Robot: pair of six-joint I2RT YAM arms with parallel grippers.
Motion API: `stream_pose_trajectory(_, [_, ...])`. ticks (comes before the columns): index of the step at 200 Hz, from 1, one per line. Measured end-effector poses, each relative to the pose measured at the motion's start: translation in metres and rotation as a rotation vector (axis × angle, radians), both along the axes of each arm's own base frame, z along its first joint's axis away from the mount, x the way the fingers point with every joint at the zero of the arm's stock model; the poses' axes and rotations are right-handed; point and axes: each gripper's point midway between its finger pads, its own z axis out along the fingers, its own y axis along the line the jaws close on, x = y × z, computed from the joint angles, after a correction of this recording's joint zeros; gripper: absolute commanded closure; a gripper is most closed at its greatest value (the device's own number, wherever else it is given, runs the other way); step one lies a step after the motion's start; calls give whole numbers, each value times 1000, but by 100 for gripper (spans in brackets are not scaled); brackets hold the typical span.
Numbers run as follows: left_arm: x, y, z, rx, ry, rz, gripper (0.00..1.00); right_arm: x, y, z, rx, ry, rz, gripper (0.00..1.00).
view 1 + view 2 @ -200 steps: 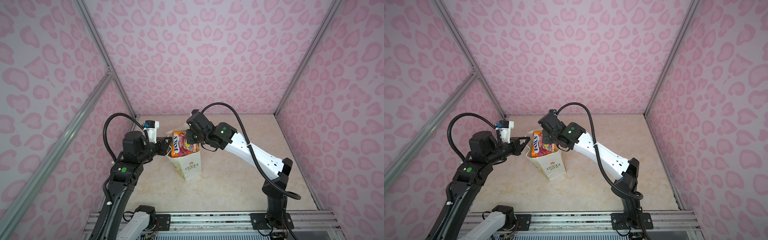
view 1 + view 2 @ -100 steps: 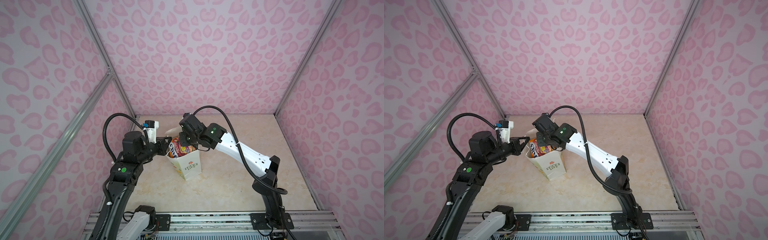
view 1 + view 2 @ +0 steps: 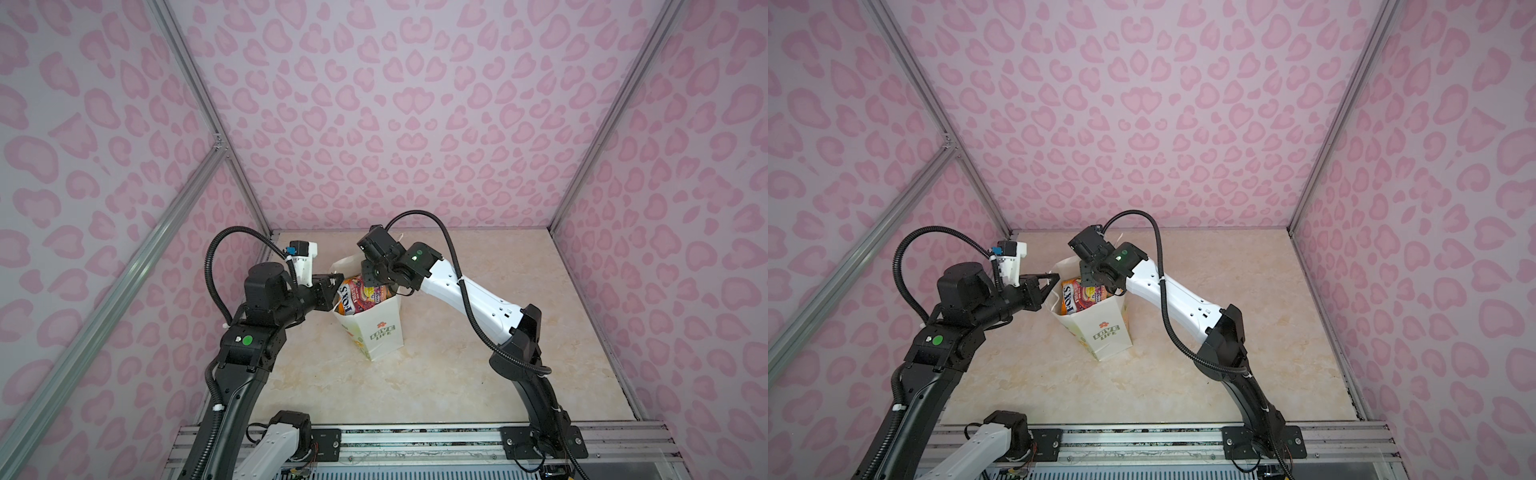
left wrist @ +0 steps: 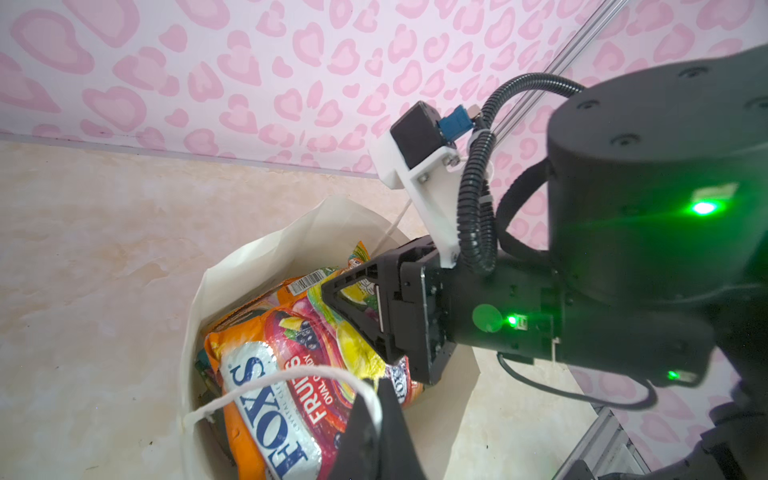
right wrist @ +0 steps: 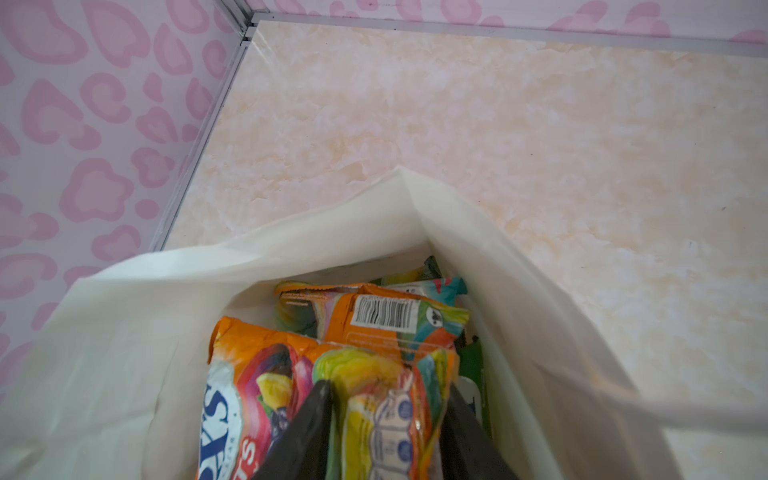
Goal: Place the snacks into the paper bag
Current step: 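Push the Fox's Fruits bag deeper into the paper bag with the right gripper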
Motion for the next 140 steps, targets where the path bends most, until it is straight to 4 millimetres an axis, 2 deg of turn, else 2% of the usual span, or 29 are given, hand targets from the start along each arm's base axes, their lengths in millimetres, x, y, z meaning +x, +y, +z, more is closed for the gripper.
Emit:
stream_pose_trajectory(15, [0,0,0,0,0,0,97,1,0,10,11,-14,4,45])
stream_pose_trajectory(45, [0,0,0,0,0,0,97,-12,10,52,73,-81,53,44])
stream_pose_trajectory(65, [0,0,0,0,0,0,97,-28,15,80,112,-120,96,56])
stream_pose_trajectory(80, [0,0,0,0,0,0,97,-37,20,87,128,-125,118,64])
stream_pose_trajectory(95, [0,0,0,0,0,0,97,-46,25,79,127,-92,147,70])
stream_pose_trajectory(116, [0,0,0,0,0,0,97,-51,24,49,79,-16,143,76])
stream_pose_trajectory(140, [0,0,0,0,0,0,97,-53,14,22,16,56,121,76])
